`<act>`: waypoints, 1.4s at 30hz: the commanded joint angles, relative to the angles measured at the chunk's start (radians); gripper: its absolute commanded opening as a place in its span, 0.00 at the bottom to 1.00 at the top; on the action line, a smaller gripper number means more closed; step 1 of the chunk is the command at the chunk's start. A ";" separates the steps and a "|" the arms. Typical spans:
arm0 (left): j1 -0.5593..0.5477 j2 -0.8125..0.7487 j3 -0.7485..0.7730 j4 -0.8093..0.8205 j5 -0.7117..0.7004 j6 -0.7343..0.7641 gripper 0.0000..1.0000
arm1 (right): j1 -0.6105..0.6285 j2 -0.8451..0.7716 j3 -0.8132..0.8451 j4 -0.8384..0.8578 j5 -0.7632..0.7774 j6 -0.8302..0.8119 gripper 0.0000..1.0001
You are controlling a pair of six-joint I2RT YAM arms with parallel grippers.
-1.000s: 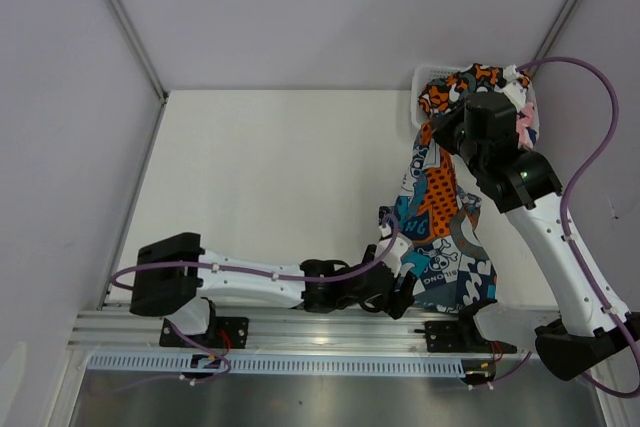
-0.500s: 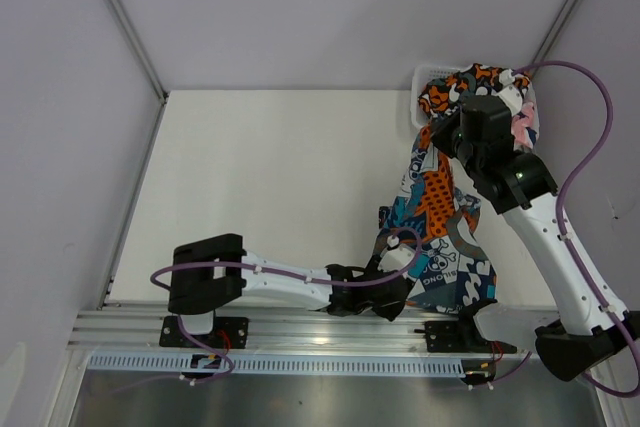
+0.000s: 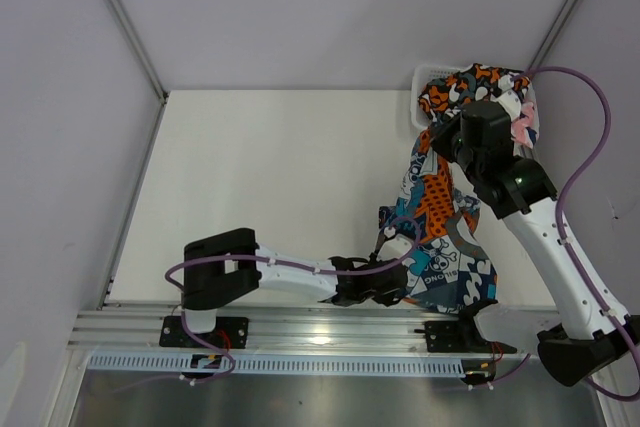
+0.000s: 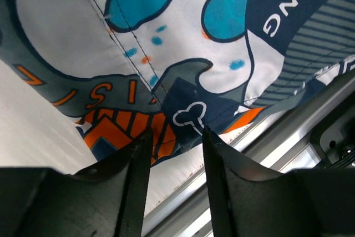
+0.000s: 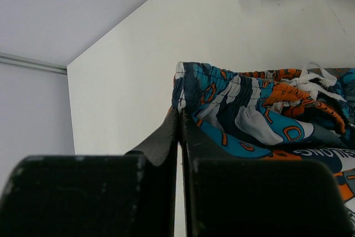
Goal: Fold and stack the shorts
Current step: Flatten the shorts out
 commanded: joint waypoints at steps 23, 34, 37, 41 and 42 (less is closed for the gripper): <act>0.035 -0.100 -0.060 0.005 0.022 -0.014 0.00 | -0.004 -0.046 -0.061 0.047 0.017 -0.004 0.00; 0.023 -0.331 -0.133 -0.018 0.023 0.189 0.01 | -0.021 -0.034 -0.067 0.047 -0.009 -0.014 0.00; -0.006 -0.335 -0.133 -0.035 0.016 0.313 0.46 | -0.029 -0.020 -0.063 0.047 -0.028 -0.019 0.00; -0.047 -0.325 -0.145 -0.029 0.057 0.434 0.73 | -0.035 -0.005 -0.061 0.048 -0.046 -0.024 0.00; -0.061 -0.324 -0.145 -0.026 0.063 0.450 0.75 | -0.033 -0.003 -0.060 0.048 -0.048 -0.027 0.00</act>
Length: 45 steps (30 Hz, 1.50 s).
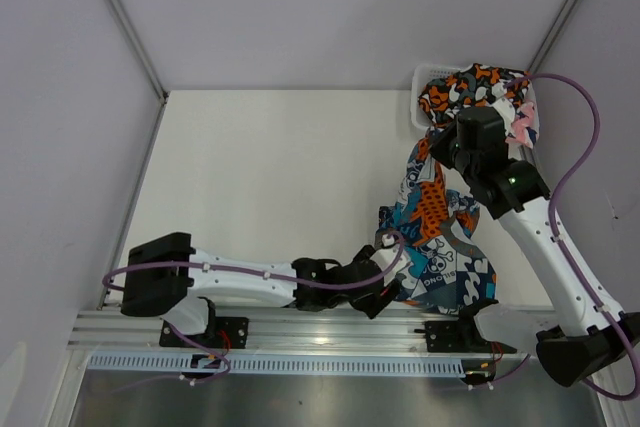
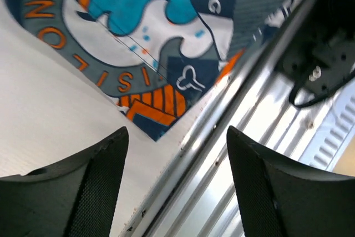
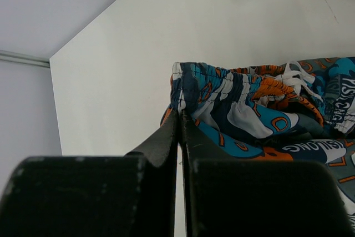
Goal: Fold and stack the shorts
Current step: Flatten the shorts out
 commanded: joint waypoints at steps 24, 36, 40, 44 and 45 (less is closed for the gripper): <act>-0.071 0.259 0.159 -0.040 -0.003 0.509 0.60 | -0.009 0.027 0.028 0.042 -0.059 -0.036 0.00; -0.012 0.296 0.180 -0.060 -0.014 0.501 0.26 | -0.009 0.021 0.025 0.041 -0.067 -0.039 0.00; 0.008 0.304 0.183 -0.072 -0.016 0.490 0.13 | -0.010 0.021 0.025 0.041 -0.065 -0.039 0.00; 0.018 0.293 0.172 -0.070 -0.017 0.486 0.01 | -0.012 0.021 0.026 0.036 -0.064 -0.039 0.00; 0.016 0.291 0.174 -0.072 -0.026 0.484 0.00 | -0.012 0.019 0.025 0.036 -0.064 -0.038 0.00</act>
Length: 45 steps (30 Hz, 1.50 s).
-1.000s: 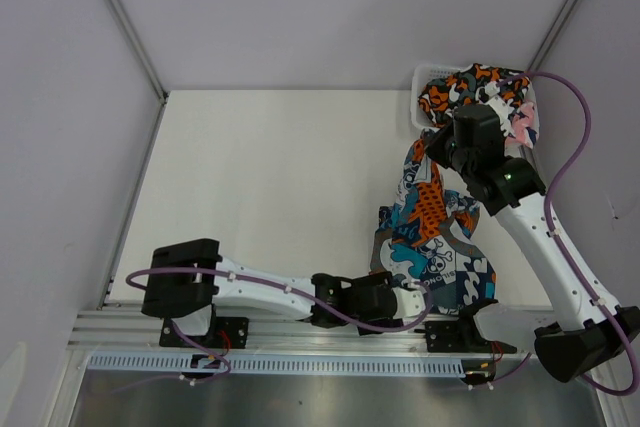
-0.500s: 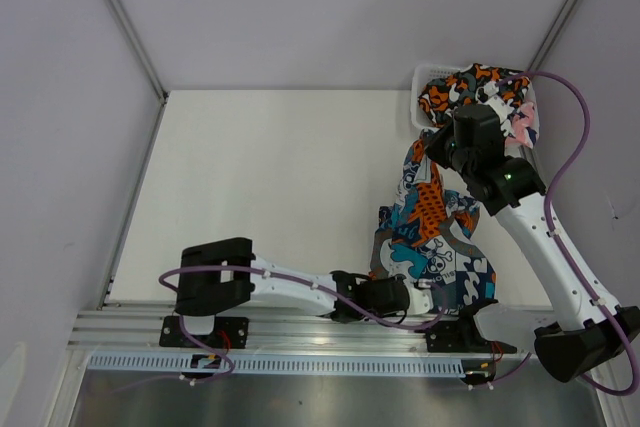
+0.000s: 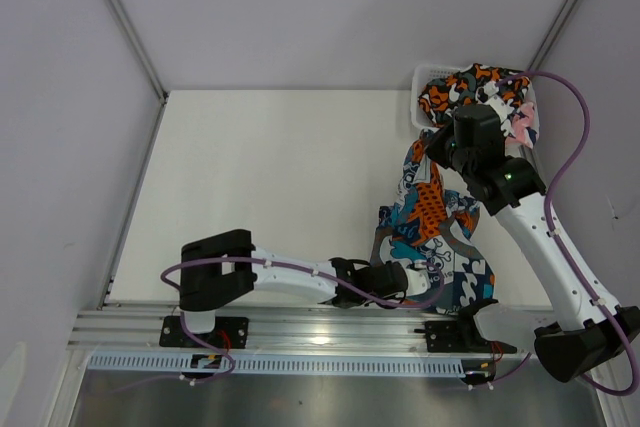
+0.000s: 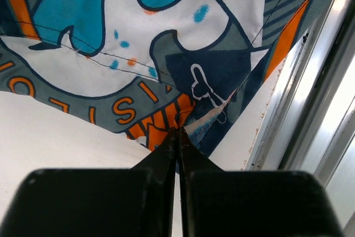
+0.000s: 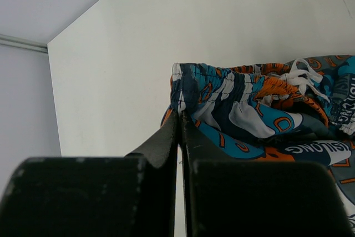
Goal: Fold and stack the shorts
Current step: Flatten the shorts out
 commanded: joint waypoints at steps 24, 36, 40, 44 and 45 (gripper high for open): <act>0.049 -1.051 -0.469 0.170 -0.221 -0.204 0.00 | -0.230 0.078 0.207 0.002 -0.371 0.101 0.00; 0.051 -1.401 -0.317 -0.049 -0.339 -0.292 0.00 | -0.049 -0.035 0.218 0.046 -0.420 0.227 0.00; 0.051 -1.511 -0.256 -0.097 -0.278 -0.293 0.00 | -0.006 -0.144 0.211 0.031 -0.364 0.265 0.00; 0.052 -1.562 -0.152 -0.181 -0.233 -0.277 0.00 | 0.009 -0.253 0.189 0.012 -0.331 0.314 0.00; 0.052 -1.559 -0.138 -0.193 -0.225 -0.270 0.00 | 0.011 -0.276 0.168 0.020 -0.325 0.327 0.00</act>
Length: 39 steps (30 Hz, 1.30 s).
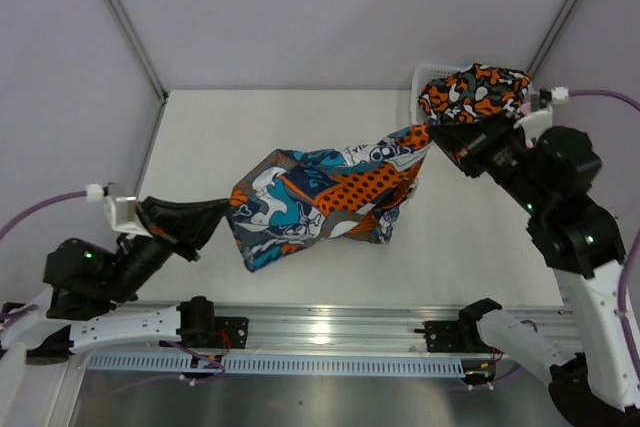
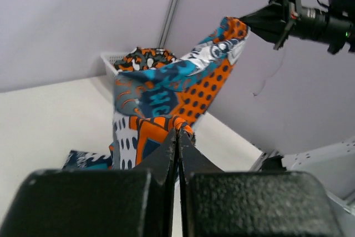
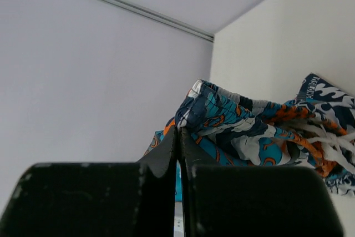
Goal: Fold and stack the shorts
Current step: Flatten the shorts out
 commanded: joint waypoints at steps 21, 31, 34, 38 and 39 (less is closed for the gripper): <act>-0.001 0.093 0.499 -0.071 0.020 0.344 0.00 | 0.011 -0.124 -0.162 0.226 -0.049 0.131 0.00; -0.096 0.142 0.409 -0.164 -0.117 0.278 0.00 | 0.008 0.034 -0.067 0.223 -0.075 0.082 0.00; -0.096 0.201 0.277 -0.181 -0.099 0.124 0.00 | 0.005 0.023 -0.078 0.183 -0.029 0.056 0.00; -0.096 0.307 0.053 -0.063 -0.002 -0.059 0.19 | -0.015 0.023 -0.084 0.146 0.024 0.042 0.00; -0.096 0.313 -0.006 -0.027 0.013 -0.086 0.32 | -0.021 0.029 -0.082 0.142 0.028 0.037 0.00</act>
